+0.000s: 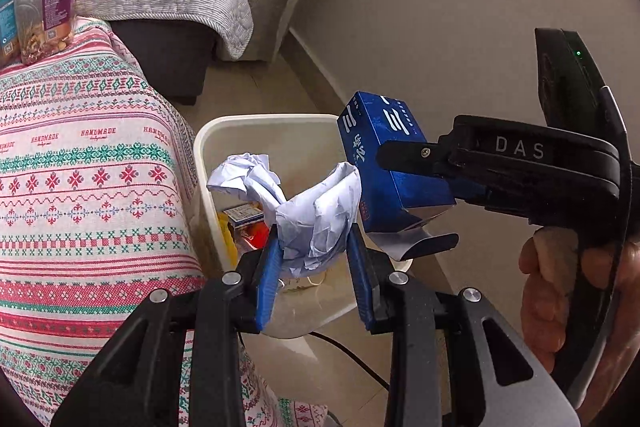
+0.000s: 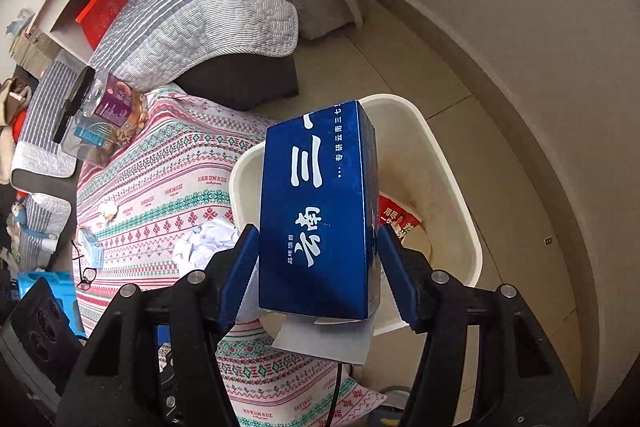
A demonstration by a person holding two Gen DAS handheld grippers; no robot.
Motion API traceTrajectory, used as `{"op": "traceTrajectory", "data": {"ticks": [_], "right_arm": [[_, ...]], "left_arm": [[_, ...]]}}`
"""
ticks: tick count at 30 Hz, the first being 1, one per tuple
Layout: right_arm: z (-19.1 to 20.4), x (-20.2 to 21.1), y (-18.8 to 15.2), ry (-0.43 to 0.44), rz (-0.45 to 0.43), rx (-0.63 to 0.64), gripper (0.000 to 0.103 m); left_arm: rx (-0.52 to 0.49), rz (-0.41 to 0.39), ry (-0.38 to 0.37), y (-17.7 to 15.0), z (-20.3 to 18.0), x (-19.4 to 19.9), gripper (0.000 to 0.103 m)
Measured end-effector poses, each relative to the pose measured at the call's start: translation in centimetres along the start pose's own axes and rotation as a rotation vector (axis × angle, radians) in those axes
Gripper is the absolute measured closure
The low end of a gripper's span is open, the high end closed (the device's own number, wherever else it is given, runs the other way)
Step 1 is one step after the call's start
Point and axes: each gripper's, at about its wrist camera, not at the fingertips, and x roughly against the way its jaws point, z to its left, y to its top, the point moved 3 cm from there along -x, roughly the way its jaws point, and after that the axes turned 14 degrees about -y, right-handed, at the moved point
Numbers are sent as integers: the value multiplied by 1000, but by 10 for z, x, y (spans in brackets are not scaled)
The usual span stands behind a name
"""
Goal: Collect trash
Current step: 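Carry paper and blue box over the bin and open both tools, then move both tools back to the milk carton on the table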
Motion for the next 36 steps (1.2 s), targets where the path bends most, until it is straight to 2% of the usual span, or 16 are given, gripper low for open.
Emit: {"op": "traceTrajectory", "data": {"ticks": [5, 14, 16, 17, 18, 19, 22, 29, 36], "right_arm": [[-10, -7, 1, -14, 13, 2, 44], [-9, -11, 0, -24, 23, 6, 43], [-11, -13, 0, -34, 31, 0, 40], [-13, -14, 0, -43, 35, -6, 40], [-14, -15, 0, -54, 38, -12, 36], [-15, -16, 1, -60, 40, -17, 30], [-14, -14, 2, -67, 29, -18, 29], [-5, -5, 4, -46, 2, -8, 28], [25, 10, 4, 2, -41, 32, 28]], "left_arm": [[25, 28, -14, 4, 7, -29, 70], [38, 52, -28, 3, 20, -51, 68], [44, 62, -46, 4, 20, -57, 65], [52, 61, -42, 5, 20, -58, 59], [59, 58, -38, 5, 21, -58, 49], [58, 53, -40, 6, 21, -58, 48], [62, 58, -40, 5, 23, -58, 46], [86, 39, -12, 7, 24, -38, 44], [119, -17, 117, 14, 40, 5, 38]]}}
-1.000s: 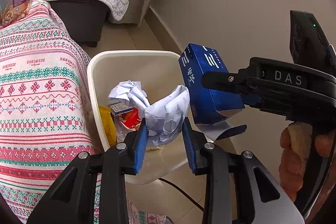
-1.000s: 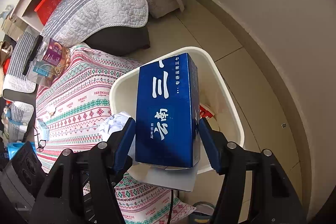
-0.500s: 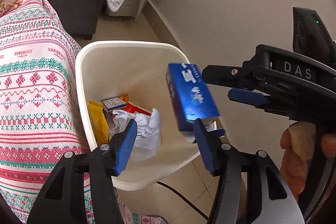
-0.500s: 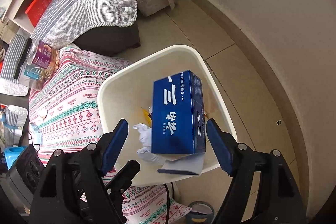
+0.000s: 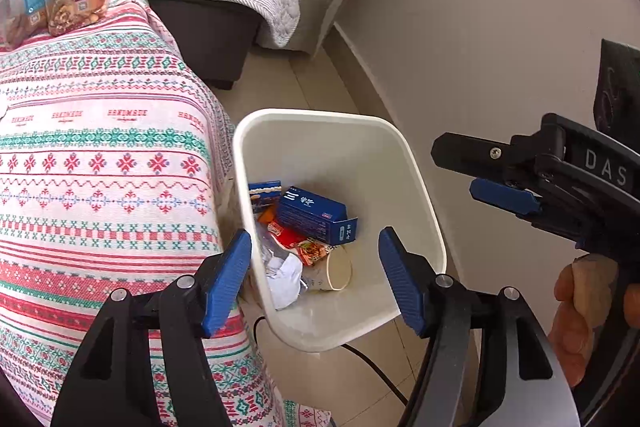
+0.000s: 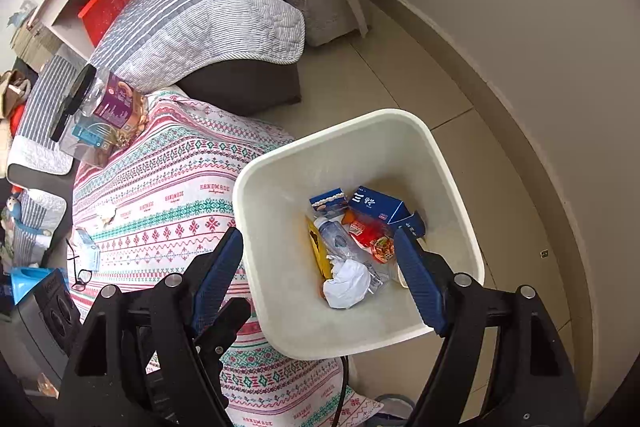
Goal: Collect trash
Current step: 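Move both tools back to the milk carton on the table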
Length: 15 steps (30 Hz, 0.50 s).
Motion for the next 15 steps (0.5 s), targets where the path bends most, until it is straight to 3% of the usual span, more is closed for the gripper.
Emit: {"op": "traceTrajectory", "data": {"ticks": [10, 13, 15], "right_arm": [[86, 35, -5, 113, -106, 147, 23], [120, 41, -12, 144, -120, 207, 23], [142, 46, -19, 177, -127, 248, 22]], "left_arm": [[162, -146, 242, 16, 83, 98, 36], [188, -189, 329, 19, 107, 131, 31], [216, -210, 348, 18, 123, 152, 29]]}}
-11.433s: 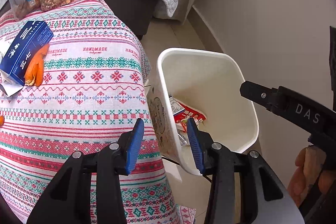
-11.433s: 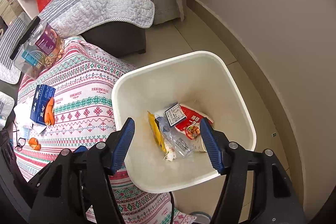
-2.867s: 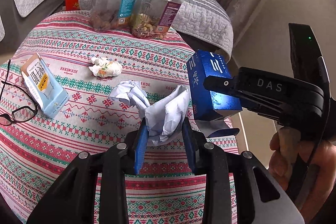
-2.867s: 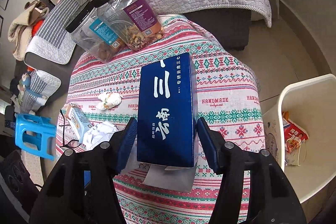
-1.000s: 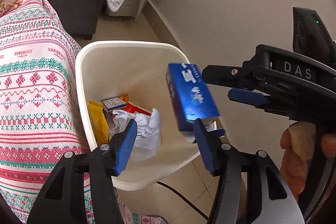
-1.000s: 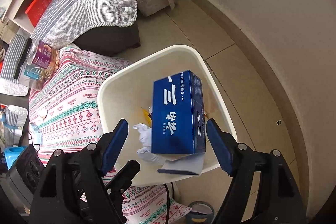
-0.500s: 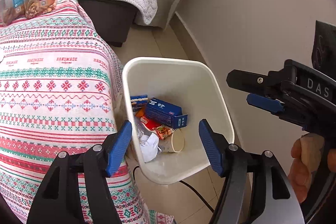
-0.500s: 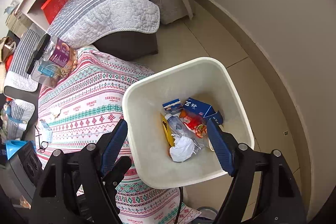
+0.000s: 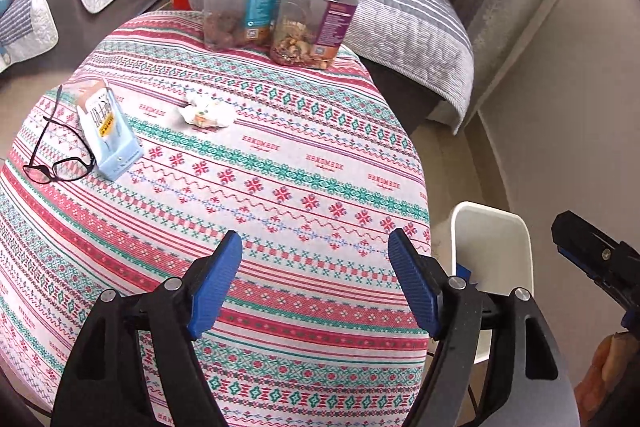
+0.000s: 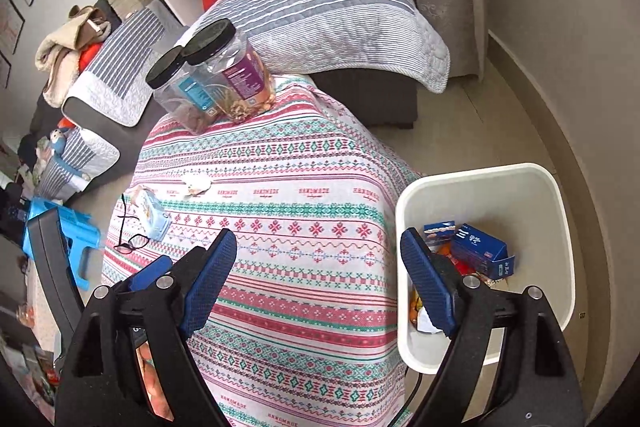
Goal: Collect trash
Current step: 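Move both tools back to the milk carton on the table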
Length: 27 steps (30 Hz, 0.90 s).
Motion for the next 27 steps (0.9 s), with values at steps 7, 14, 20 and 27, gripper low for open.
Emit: {"op": "traceTrajectory", "data": {"ticks": [7, 14, 20, 27], "right_arm": [[69, 2, -2, 71, -34, 103, 19], [99, -16, -7, 76, -7, 122, 19], [111, -36, -5, 68, 26, 112, 19], [124, -57, -1, 61, 54, 117, 19]], "left_arm": [[154, -65, 60, 20, 76, 35, 28], [268, -87, 80, 34, 132, 30, 26], [314, -67, 104, 42, 158, 7, 26], [335, -46, 88, 50, 175, -21, 26]]}}
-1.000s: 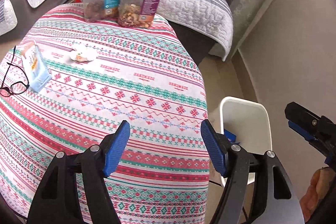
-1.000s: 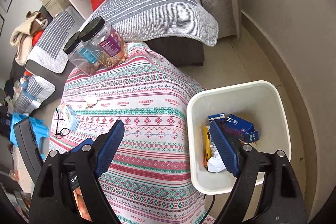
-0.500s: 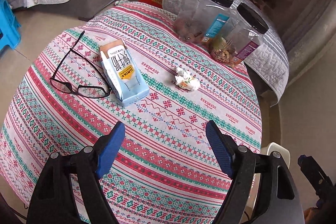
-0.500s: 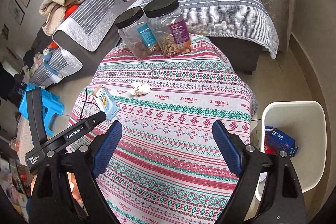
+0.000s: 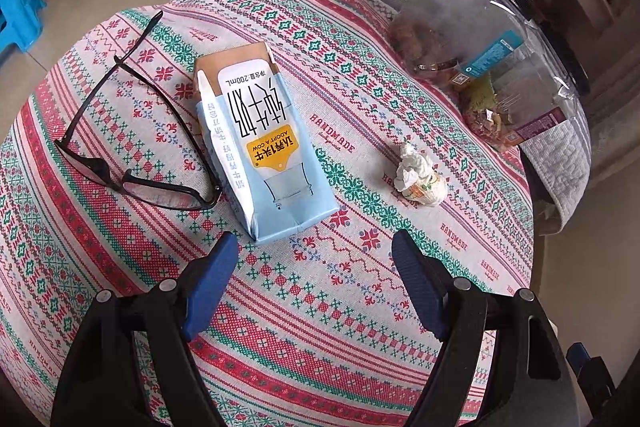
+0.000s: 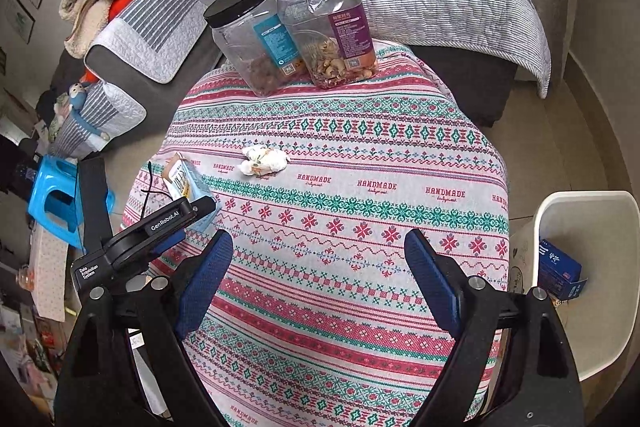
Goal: Collect trash
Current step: 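Move both tools back to the milk carton on the table, then grasp the light blue milk carton with the left tool while the right tool grasps the tissue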
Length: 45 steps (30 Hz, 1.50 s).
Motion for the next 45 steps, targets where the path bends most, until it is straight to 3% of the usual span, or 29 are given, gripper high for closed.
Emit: {"op": "traceTrajectory", "data": {"ticks": [8, 15, 22, 26, 29, 36, 41, 45], "right_arm": [[1, -23, 16, 15, 17, -51, 19], [10, -46, 25, 28, 25, -64, 19], [19, -70, 32, 41, 42, -81, 19], [26, -79, 40, 52, 42, -85, 20], [34, -87, 46, 54, 35, -72, 25], [73, -117, 53, 87, 28, 45, 41], [81, -132, 53, 158, 38, 7, 54], [85, -144, 47, 170, 90, 4, 72]], "left_arm": [[5, 16, -2, 21, 12, -27, 26], [-55, 11, -30, 46, 6, -38, 26], [-212, 24, -44, 46, -23, -60, 27], [-189, 14, -70, 56, -18, -62, 31], [-218, 3, -68, 60, -15, -62, 34], [-189, -25, -149, 60, 3, -43, 35], [-232, -47, -124, 56, 2, -29, 35], [-248, -28, -135, 50, 5, -27, 35]]}}
